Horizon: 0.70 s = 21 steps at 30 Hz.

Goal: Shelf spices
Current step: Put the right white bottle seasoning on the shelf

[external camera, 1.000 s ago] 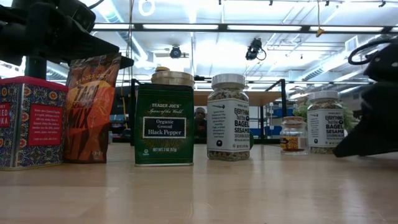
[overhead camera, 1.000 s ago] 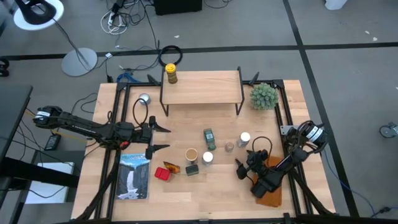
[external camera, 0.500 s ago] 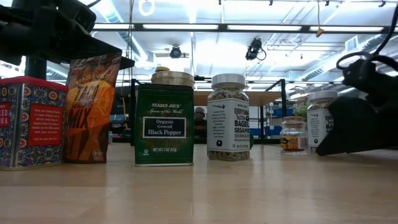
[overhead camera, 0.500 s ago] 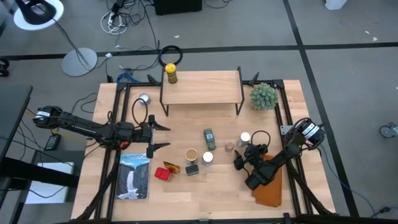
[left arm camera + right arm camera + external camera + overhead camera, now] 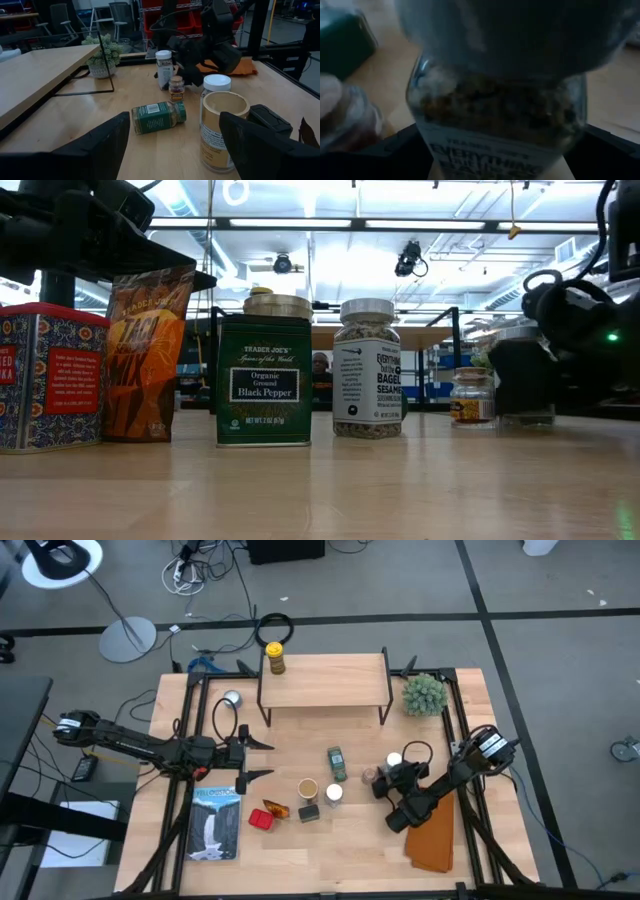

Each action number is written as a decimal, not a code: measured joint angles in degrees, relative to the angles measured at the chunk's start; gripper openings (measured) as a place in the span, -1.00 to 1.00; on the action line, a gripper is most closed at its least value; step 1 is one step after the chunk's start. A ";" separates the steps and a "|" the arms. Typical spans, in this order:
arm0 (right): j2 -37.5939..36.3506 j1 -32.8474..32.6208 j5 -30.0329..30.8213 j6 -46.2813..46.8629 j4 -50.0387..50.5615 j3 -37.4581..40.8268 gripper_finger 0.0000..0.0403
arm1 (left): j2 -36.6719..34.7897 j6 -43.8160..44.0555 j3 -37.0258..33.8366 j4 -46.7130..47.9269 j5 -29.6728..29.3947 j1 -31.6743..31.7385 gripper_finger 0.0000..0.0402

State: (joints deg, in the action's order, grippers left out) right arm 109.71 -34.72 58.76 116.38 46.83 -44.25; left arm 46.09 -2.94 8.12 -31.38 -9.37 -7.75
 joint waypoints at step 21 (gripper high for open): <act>-0.04 0.03 -0.24 6.54 11.06 -9.64 -0.03 | 0.00 -0.01 0.00 -0.02 -0.04 0.00 0.55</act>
State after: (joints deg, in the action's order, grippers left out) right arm 109.67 -34.69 58.52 122.91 57.89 -53.89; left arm 46.09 -2.95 8.12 -31.40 -9.41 -7.75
